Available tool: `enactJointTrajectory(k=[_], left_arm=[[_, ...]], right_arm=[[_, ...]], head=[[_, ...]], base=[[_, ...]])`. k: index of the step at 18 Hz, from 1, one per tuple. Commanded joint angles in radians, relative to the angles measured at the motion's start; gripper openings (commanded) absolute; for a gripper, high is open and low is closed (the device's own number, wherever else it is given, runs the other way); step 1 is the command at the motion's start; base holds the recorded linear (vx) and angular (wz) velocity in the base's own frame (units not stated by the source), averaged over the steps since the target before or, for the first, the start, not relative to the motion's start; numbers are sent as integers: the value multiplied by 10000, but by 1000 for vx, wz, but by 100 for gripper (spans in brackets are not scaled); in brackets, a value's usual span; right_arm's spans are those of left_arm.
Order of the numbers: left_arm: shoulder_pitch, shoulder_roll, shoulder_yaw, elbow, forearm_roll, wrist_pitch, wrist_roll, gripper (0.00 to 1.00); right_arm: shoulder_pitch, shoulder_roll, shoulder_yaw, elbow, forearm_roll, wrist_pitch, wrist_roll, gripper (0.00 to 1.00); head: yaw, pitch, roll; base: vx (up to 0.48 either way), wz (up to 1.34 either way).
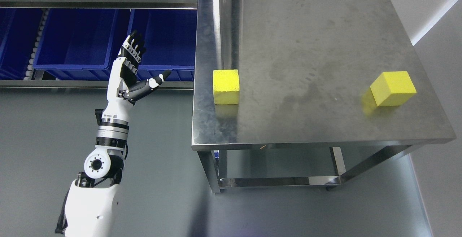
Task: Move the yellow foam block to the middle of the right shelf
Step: 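Lower the raised left hand toward the nearer yellow foam cube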
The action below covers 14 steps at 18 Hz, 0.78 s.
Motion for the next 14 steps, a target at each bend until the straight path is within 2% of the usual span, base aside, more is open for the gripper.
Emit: enactJointTrajectory(k=[1, 4, 6, 7, 10, 11, 14], left_arm=[[178, 201, -317, 15, 0, -323, 7, 100], [86, 338, -241, 15, 0, -783, -8, 100], [-143, 934, -179, 15, 0, -1061, -267, 100], [-403, 1332, -163, 15, 0, -1077, -1211, 100], [-1139, 1489, -193, 61, 0, -925, -4234, 100], [-1385, 1520, -270, 76, 0, -741, -4713, 99], [-2213, 1520, -728, 107, 0, 759, -5390, 99]], right_arm=[[15, -175, 1, -175, 31, 6, -1, 100], [15, -175, 1, -175, 31, 6, -1, 100], [15, -175, 1, -175, 31, 6, -1, 100], [15, -175, 1, -175, 31, 6, -1, 100], [15, -175, 1, -175, 31, 6, -1, 100], [15, -175, 1, -175, 31, 6, -1, 100], [15, -175, 1, -175, 31, 6, -1, 100]], head=[[0, 0, 0], [0, 0, 0], [0, 0, 0], [0, 0, 0], [0, 0, 0], [0, 0, 0], [0, 0, 0]], base=[[20, 1], [-1, -3], [-2, -5], [0, 0], [0, 0], [0, 0], [0, 0]])
